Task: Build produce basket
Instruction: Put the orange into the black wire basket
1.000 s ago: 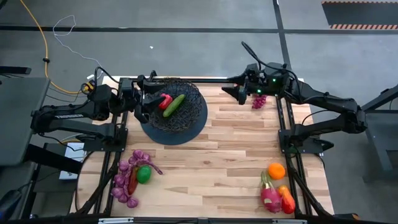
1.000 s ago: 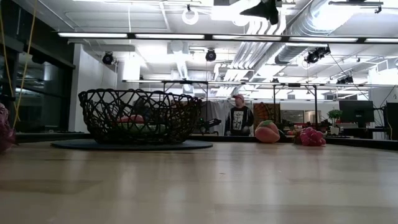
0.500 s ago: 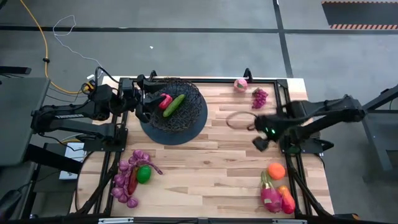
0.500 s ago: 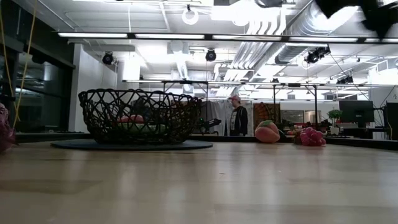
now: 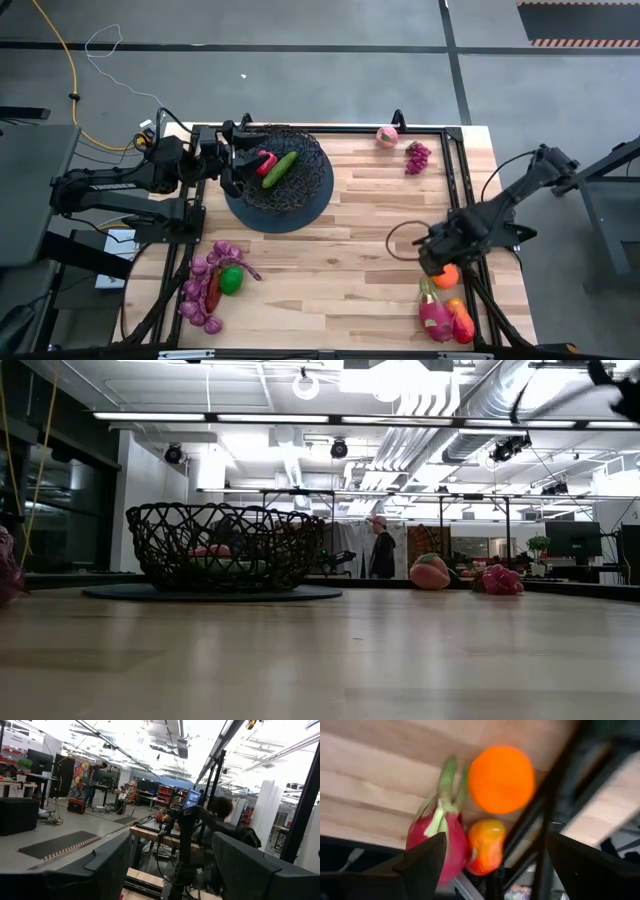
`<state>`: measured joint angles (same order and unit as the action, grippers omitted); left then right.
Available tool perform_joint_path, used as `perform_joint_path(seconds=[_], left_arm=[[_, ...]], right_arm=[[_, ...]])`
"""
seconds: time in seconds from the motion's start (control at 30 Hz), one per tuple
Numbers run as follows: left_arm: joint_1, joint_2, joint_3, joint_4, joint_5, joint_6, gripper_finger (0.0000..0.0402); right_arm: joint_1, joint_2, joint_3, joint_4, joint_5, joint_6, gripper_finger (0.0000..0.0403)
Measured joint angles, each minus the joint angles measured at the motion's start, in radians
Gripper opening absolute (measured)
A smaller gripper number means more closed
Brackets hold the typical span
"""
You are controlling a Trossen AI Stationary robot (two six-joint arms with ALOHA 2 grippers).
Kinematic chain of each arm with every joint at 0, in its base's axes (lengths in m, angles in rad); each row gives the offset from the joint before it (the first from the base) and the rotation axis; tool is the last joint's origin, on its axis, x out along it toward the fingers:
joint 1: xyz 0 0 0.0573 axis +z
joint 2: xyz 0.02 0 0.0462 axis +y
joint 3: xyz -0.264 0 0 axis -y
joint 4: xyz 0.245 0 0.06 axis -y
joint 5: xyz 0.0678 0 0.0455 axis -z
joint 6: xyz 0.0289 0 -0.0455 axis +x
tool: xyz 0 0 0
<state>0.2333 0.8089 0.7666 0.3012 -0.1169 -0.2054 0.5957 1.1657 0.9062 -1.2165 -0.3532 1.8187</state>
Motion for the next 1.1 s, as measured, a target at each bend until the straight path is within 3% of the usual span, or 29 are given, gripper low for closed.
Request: perform_joint_path(seconds=[0.17,0.5,0.77,1.1], left_arm=[[0.0,0.0,0.0,0.0,-0.001,0.0,0.0266],[0.0,0.0,0.0,0.0,-0.026,-0.001,0.0266],[0.0,0.0,0.0,0.002,-0.031,-0.001,0.0266],[0.0,0.0,0.0,0.002,-0.054,-0.001,0.0266]], right_arm=[[0.031,-0.001,-0.154,0.222,0.0,0.068,0.033],[0.061,0.002,-0.25,0.229,0.051,0.112,0.033],[0.061,0.007,-0.338,0.368,0.047,0.113,0.033],[0.061,0.007,-0.378,0.368,0.051,0.099,0.033]])
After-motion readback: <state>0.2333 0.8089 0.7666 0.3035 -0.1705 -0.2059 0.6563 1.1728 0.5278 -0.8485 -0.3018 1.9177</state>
